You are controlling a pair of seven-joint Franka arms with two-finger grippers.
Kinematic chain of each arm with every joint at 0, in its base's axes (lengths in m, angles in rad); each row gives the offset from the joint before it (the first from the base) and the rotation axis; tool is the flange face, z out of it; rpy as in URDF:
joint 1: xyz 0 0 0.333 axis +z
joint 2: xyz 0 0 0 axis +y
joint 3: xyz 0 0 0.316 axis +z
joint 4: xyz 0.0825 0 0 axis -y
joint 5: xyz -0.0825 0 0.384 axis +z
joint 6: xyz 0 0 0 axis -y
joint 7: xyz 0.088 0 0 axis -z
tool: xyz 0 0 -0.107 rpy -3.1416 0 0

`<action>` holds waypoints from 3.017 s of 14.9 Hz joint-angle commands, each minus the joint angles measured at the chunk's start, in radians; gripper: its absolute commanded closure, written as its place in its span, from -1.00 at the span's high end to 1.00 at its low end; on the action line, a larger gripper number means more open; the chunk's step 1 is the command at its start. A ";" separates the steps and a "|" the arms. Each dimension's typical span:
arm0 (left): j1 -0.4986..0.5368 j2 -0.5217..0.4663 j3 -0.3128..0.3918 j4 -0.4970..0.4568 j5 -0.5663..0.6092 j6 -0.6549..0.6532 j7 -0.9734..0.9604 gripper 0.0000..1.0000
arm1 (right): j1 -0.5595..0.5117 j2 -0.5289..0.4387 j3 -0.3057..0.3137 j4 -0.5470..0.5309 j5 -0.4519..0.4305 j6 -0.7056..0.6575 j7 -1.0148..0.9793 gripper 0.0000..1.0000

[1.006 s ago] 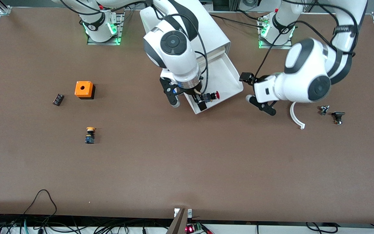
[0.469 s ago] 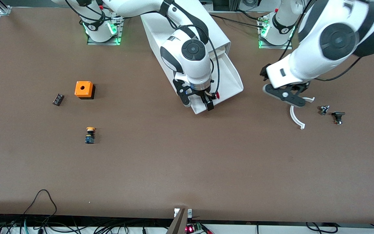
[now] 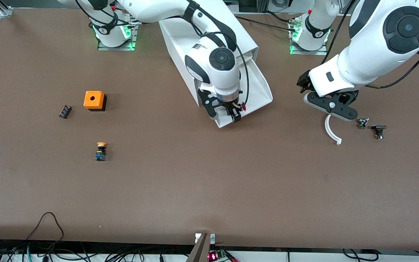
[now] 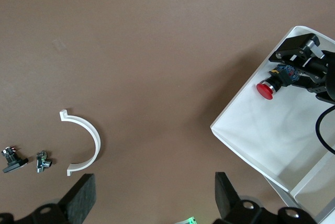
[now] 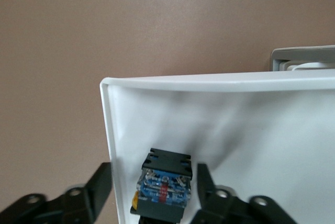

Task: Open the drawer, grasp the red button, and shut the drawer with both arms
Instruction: 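Lift the red button out of the drawer with the right gripper, then push the drawer shut with the left gripper while the right gripper carries the button, then set the red button beside the yellow button with the right gripper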

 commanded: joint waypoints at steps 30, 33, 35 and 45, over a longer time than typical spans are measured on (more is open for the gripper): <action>-0.200 0.238 -0.011 -0.324 0.136 0.658 -1.043 0.98 | -0.548 -0.103 -0.010 0.101 0.001 -0.288 -1.724 -1.00; -0.224 0.228 -0.011 -0.390 0.136 0.715 -1.132 0.97 | -0.597 -0.115 -0.008 0.053 0.002 -0.297 -1.868 -1.00; -0.229 0.222 -0.018 -0.422 0.136 0.724 -1.148 0.97 | -0.616 -0.126 -0.010 -0.016 0.002 -0.253 -1.896 -1.00; -0.226 0.179 -0.257 -0.520 0.129 0.691 -1.370 0.97 | -0.679 -0.181 -0.017 -0.492 0.001 0.239 -1.962 -1.00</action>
